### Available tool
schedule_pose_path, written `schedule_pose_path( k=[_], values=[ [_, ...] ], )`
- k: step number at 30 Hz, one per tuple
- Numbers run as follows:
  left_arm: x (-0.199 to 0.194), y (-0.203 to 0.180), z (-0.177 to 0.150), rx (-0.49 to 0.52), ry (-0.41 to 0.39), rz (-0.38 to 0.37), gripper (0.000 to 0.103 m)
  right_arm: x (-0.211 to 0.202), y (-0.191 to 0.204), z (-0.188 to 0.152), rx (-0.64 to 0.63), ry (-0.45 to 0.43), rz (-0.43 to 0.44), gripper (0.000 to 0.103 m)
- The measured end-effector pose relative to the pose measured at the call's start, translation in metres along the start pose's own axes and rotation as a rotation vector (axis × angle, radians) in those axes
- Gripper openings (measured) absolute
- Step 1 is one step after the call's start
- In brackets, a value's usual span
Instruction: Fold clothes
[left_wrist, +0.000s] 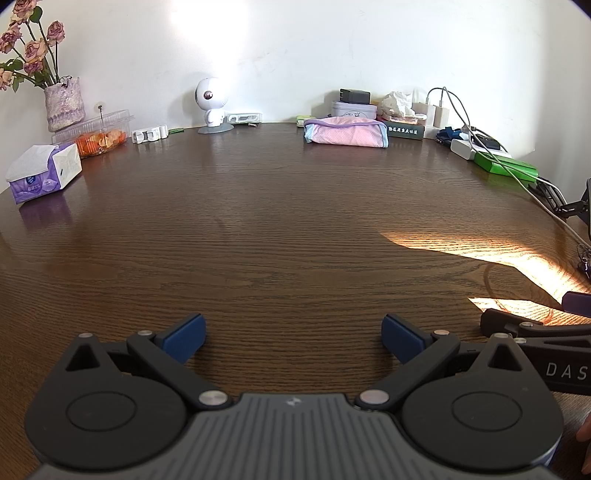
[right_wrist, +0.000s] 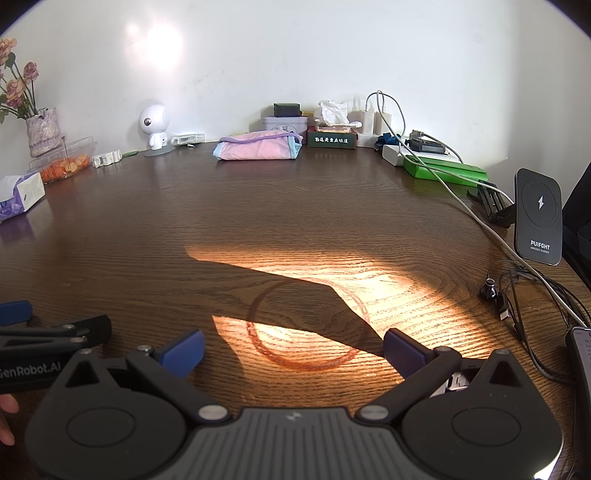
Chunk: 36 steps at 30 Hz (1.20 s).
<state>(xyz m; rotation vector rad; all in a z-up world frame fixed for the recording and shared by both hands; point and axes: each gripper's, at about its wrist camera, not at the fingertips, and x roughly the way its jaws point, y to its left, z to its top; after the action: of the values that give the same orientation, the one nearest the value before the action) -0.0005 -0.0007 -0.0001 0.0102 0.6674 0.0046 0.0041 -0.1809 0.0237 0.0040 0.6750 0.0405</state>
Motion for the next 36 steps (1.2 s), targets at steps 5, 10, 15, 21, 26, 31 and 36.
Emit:
schedule_pose_path(
  k=[5,10,15,21,26,31,36],
  values=[
    [-0.0005,0.0006,-0.0006,-0.001,0.001,-0.002,0.103,-0.0007,0.0007,-0.0002,0.000,-0.001,0.000,0.103],
    [-0.0007,0.0002,-0.0016,-0.001,0.001,-0.002,0.103,0.0021,0.0003,0.0007,0.001,0.000,-0.001,0.103],
    [0.0012,-0.0008,-0.0002,0.000,0.002,-0.001,0.103,0.0005,0.0005,0.0001,0.001,-0.001,0.000,0.103],
    [0.0009,-0.0008,-0.0008,0.000,0.002,0.000,0.103,0.0002,0.0008,-0.0001,0.001,-0.001,0.000,0.103],
    [0.0010,-0.0008,-0.0007,0.000,0.002,-0.001,0.103,0.0004,0.0009,-0.0001,0.001,-0.001,-0.001,0.103],
    [0.0010,-0.0008,-0.0008,0.000,0.002,-0.001,0.103,0.0025,0.0007,0.0005,0.001,0.000,-0.001,0.103],
    [0.0007,-0.0005,-0.0009,-0.001,0.002,-0.001,0.103,0.0007,0.0015,0.0002,0.001,0.000,-0.001,0.103]
  ],
)
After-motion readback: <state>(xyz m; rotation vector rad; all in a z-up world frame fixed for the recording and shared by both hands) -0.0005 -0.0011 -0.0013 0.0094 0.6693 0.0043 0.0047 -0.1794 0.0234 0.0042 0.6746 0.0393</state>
